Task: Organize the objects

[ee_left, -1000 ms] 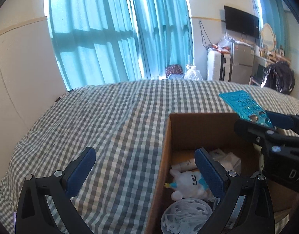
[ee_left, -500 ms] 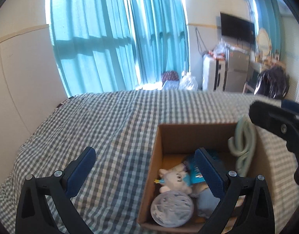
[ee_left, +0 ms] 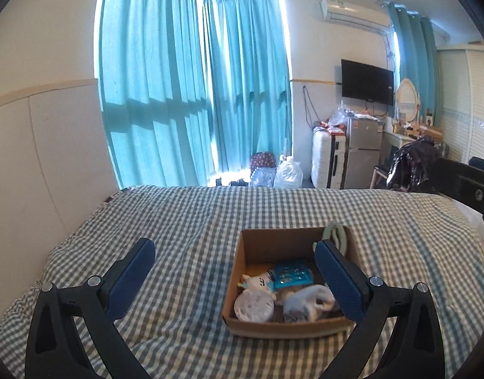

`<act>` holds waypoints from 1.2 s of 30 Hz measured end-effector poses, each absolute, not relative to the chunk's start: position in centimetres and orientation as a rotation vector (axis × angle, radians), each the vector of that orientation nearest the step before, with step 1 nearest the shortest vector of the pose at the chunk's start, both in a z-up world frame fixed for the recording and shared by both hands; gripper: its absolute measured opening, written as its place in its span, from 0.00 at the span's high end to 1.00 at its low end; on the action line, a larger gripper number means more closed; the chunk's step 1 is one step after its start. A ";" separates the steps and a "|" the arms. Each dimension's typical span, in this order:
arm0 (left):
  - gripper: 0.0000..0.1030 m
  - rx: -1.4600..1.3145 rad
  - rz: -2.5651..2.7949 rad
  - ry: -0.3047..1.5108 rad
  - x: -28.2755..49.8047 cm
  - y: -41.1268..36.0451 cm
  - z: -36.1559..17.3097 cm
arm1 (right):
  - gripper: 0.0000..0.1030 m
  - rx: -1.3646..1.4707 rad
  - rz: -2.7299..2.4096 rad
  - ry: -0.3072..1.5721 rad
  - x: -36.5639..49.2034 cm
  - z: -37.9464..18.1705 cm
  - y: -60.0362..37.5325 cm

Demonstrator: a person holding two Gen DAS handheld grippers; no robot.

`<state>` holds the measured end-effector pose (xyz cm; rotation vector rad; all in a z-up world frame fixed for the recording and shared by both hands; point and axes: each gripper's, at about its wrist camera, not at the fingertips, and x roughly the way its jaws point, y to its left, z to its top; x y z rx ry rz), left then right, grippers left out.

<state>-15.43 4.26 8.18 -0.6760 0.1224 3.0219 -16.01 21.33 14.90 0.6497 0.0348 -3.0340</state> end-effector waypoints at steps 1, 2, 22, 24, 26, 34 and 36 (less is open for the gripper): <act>0.00 -0.666 3.020 0.108 -14.8 4.1 8.3 | 0.00 0.635 -3.046 0.039 -14.7 15.1 21.4; 0.00 -0.656 3.011 0.095 -14.1 4.0 8.4 | 0.00 0.623 -3.052 0.033 -13.8 15.2 21.7; 0.00 -0.595 3.043 -0.025 -5.9 1.8 3.9 | 0.00 0.489 -3.187 -0.005 -6.2 7.6 24.5; 0.00 -0.621 3.029 -0.001 -6.1 2.2 3.0 | 0.00 0.517 -3.174 -0.033 -6.7 6.5 24.7; 0.00 -0.643 2.990 0.015 -6.4 2.7 2.3 | 0.00 0.540 -3.152 -0.047 -7.2 5.5 24.8; 0.00 -0.658 2.992 0.088 -6.8 4.1 0.5 | 0.00 0.625 -3.122 -0.064 -8.4 3.2 25.4; 0.00 -0.668 2.983 0.087 -6.8 4.2 0.2 | 0.00 0.630 -3.120 -0.080 -8.5 2.9 25.6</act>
